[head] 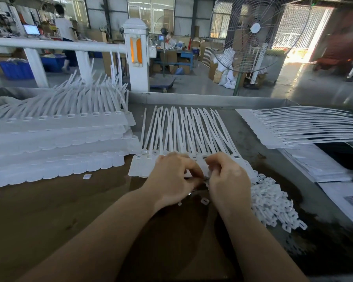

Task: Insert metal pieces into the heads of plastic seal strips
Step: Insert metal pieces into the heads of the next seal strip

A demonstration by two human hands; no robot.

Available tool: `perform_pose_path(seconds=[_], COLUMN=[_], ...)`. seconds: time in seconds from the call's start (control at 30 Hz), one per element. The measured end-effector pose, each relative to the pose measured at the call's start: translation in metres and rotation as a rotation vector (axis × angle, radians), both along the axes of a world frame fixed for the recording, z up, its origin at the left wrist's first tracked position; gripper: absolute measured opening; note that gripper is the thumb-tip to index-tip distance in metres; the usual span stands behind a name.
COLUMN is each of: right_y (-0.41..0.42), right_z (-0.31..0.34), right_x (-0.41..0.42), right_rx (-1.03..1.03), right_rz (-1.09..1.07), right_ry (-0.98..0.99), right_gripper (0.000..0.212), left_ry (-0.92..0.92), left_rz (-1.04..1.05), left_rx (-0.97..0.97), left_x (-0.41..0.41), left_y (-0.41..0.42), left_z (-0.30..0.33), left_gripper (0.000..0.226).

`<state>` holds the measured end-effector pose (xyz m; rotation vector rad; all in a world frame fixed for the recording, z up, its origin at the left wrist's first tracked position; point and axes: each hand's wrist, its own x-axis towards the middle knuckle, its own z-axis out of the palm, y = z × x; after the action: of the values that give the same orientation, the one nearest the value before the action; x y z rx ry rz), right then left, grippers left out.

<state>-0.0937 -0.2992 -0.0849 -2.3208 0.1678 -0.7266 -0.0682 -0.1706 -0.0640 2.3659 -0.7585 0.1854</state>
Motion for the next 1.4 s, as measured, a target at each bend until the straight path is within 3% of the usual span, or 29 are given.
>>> perform_pose_path(seconds=[0.17,0.3,0.43,0.57,0.7,0.9,1.1,1.27,1.4], right_y=[0.001,0.001,0.003,0.001,-0.001,0.000,0.001,-0.001,-0.001], right_z=[0.000,-0.001,-0.001,-0.002,-0.006,-0.005,-0.004,-0.004,-0.004], right_x=[-0.001,-0.001,0.000,0.000,0.000,0.001,0.001,0.001,0.001], right_rx=[0.011,0.017,0.011,-0.001,-0.072,-0.129,-0.119,-0.135,-0.148], right_rz=[0.000,-0.007,-0.004,-0.025,-0.091,-0.094,-0.095,-0.085,-0.078], right_ry=[-0.025,-0.040,-0.067,-0.076,-0.053,-0.048,-0.066,-0.015,-0.009], right_gripper=[0.028,0.026,0.025,0.025,0.023,0.021,0.023,0.017,0.017], left_ry=[-0.093,-0.072,-0.031,0.050,0.119,0.237,0.357,0.373,0.387], left_rz=[-0.155,-0.168,-0.179,-0.156,-0.003,0.150,0.196,0.244,0.285], left_rx=[0.232,0.272,0.225,0.106,-0.146,-0.319,-0.294,-0.191,-0.141], left_x=[-0.008,-0.005,-0.003,-0.001,0.004,0.027,0.046,0.053,0.057], left_y=[0.002,0.001,0.002,0.005,0.008,0.009,-0.016,-0.035,-0.040], left_z=[-0.010,-0.012,-0.013,-0.014,-0.010,0.007,0.014,0.011,0.011], left_gripper=[0.020,0.022,0.004,0.010,0.019,0.010,0.004,0.012,0.005])
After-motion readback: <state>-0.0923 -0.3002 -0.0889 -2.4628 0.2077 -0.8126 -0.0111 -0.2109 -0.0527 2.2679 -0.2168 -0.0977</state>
